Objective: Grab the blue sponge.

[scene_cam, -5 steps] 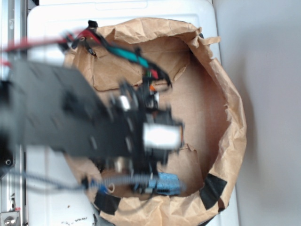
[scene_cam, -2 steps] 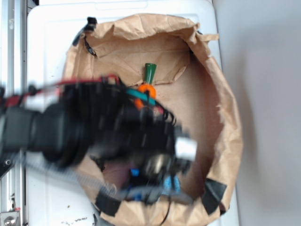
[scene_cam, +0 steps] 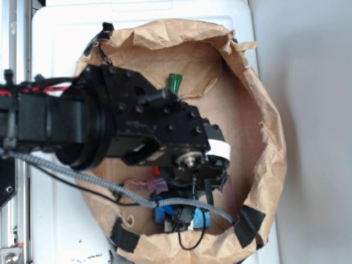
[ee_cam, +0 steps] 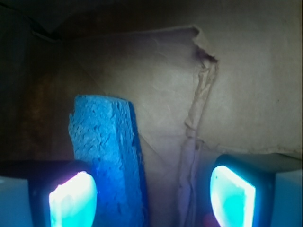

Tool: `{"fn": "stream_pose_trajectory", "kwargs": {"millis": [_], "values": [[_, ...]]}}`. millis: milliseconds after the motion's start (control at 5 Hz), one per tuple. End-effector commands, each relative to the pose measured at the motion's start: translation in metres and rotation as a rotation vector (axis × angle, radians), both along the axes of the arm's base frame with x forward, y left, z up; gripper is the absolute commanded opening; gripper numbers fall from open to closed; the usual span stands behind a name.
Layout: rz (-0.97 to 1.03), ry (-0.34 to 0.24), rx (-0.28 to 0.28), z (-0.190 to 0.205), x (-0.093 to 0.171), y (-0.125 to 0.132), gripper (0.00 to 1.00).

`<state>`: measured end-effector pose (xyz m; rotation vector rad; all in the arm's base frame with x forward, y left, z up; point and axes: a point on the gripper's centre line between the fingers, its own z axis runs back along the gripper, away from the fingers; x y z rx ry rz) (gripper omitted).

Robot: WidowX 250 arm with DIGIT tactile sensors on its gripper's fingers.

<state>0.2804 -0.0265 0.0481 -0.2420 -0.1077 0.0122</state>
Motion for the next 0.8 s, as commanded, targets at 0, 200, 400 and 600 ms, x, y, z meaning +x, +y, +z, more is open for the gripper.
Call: {"fn": "stream_pose_trajectory", "kwargs": {"millis": [0, 200, 400, 600], "values": [[-0.017, -0.091, 0.002, -0.0018, 0.0033, -0.0093, 1.00], [-0.011, -0.114, 0.036, -0.0115, 0.0034, -0.0121, 1.00], [-0.011, -0.114, 0.036, -0.0115, 0.0034, -0.0121, 1.00], [-0.011, -0.114, 0.036, -0.0115, 0.0034, -0.0121, 1.00]]}}
